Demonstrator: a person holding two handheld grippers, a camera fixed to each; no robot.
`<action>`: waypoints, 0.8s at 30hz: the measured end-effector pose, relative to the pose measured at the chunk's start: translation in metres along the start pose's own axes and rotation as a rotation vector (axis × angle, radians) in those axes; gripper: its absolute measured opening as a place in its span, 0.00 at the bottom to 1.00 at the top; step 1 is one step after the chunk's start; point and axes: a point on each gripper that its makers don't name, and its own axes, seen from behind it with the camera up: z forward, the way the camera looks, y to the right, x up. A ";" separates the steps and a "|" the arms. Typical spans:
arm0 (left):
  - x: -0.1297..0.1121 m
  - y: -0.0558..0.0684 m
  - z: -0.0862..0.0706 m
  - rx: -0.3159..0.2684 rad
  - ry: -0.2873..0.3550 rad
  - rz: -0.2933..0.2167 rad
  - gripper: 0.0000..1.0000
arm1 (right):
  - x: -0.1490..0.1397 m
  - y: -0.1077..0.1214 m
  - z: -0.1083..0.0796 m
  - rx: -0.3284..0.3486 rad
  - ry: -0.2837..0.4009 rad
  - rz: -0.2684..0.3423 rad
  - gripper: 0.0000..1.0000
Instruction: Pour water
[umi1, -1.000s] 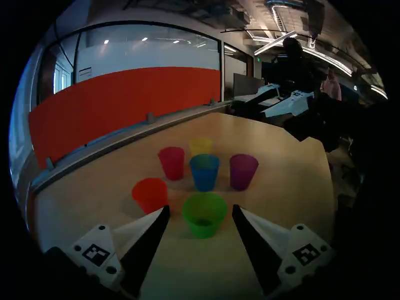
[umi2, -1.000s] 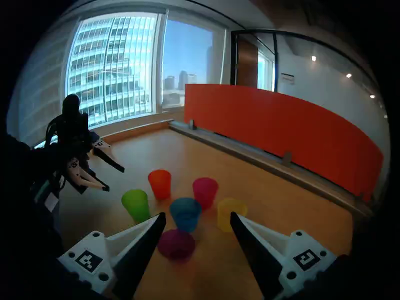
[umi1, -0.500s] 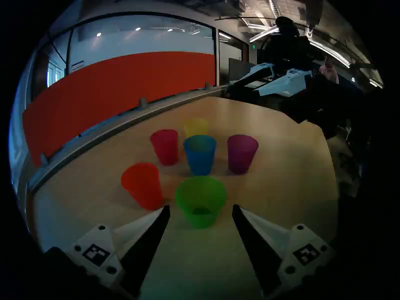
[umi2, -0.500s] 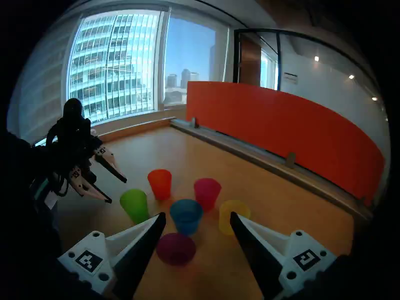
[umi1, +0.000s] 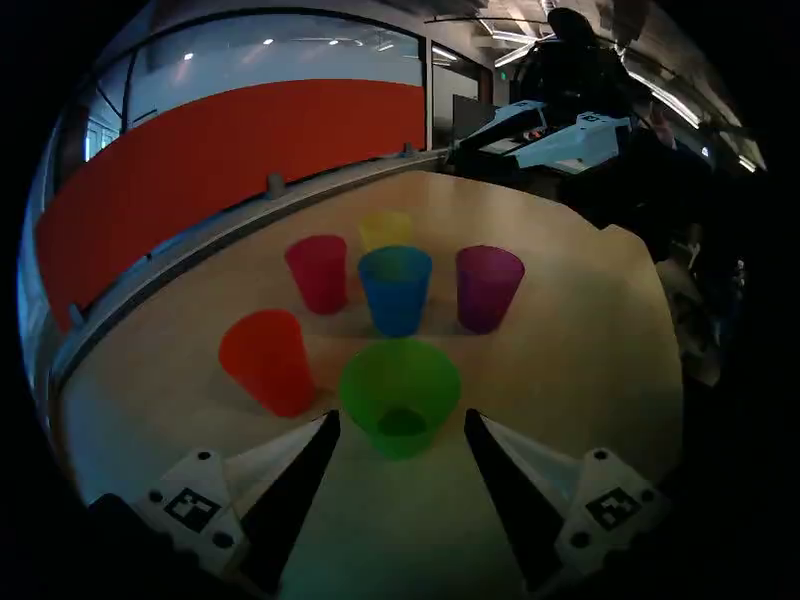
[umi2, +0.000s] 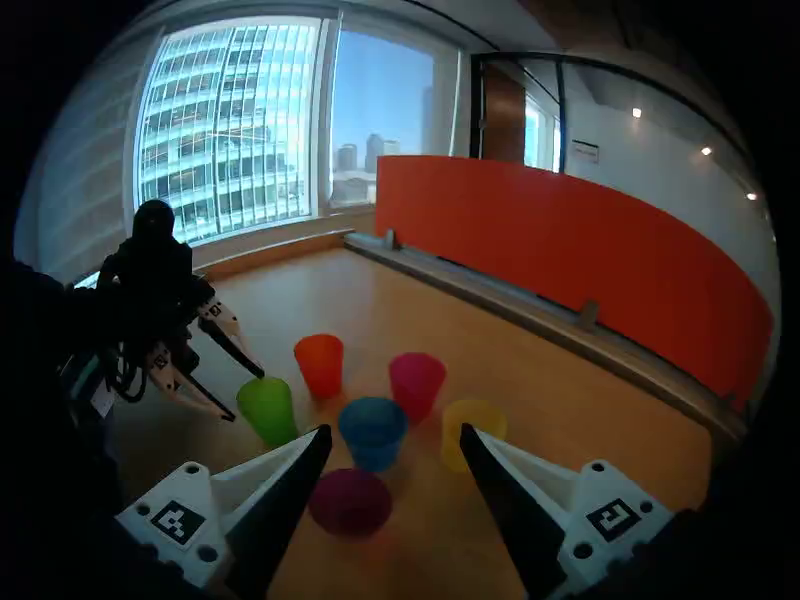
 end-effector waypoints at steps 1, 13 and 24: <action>0.000 0.000 0.002 -0.002 -0.003 0.000 0.92 | -0.001 0.001 0.001 0.000 -0.001 0.000 1.00; 0.000 -0.002 0.023 -0.021 -0.036 -0.016 0.93 | -0.007 0.005 0.006 0.004 -0.010 0.008 1.00; 0.004 -0.002 0.034 -0.036 -0.043 -0.017 0.92 | -0.010 0.006 0.011 0.010 -0.017 0.016 1.00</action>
